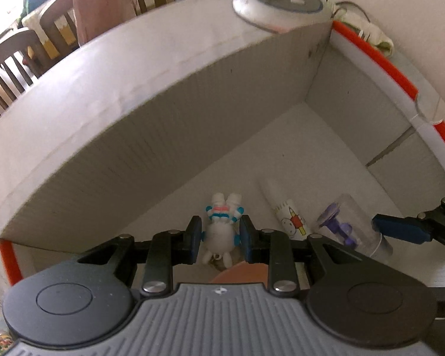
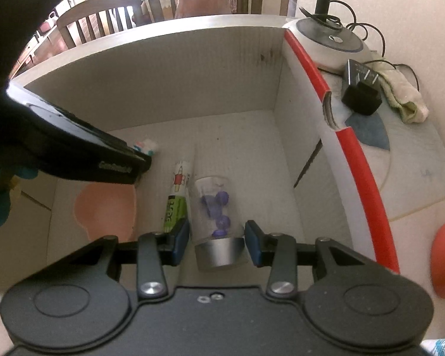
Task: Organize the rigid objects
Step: 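Open left tool releasing the bunny while right tool releases the cylinder in the box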
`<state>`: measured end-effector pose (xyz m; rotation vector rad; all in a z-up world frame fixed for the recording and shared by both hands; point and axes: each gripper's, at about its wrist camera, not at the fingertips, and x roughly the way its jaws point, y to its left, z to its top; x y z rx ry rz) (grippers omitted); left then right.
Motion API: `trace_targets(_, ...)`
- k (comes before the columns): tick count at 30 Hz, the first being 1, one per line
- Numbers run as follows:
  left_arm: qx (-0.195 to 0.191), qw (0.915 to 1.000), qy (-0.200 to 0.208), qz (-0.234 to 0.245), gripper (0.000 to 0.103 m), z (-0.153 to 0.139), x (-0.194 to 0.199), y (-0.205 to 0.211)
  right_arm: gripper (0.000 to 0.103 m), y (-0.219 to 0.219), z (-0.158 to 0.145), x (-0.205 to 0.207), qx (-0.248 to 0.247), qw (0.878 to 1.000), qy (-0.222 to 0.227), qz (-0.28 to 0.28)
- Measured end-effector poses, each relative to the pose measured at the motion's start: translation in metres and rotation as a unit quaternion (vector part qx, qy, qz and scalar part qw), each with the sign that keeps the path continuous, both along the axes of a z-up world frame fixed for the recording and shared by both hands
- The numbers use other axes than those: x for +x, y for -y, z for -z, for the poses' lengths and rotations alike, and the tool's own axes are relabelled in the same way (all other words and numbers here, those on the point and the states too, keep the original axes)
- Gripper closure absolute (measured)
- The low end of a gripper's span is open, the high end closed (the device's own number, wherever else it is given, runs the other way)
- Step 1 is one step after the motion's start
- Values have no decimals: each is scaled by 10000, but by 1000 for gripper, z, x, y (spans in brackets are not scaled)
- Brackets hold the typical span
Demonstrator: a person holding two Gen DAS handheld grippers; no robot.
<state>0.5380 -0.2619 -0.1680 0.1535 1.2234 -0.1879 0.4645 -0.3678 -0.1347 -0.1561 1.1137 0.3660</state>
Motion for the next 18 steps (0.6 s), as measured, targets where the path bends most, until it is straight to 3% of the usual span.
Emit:
trace_targets(8, 26, 9999, -126, -92, 76, 2, 0, 2, 61, 2, -1, 0, 140, 9999, -92, -34)
trace_targets(18, -170, 9995, 55, -260, 74, -18, -16, -9, 49, 8, -12, -4, 358, 9993, -48, -16)
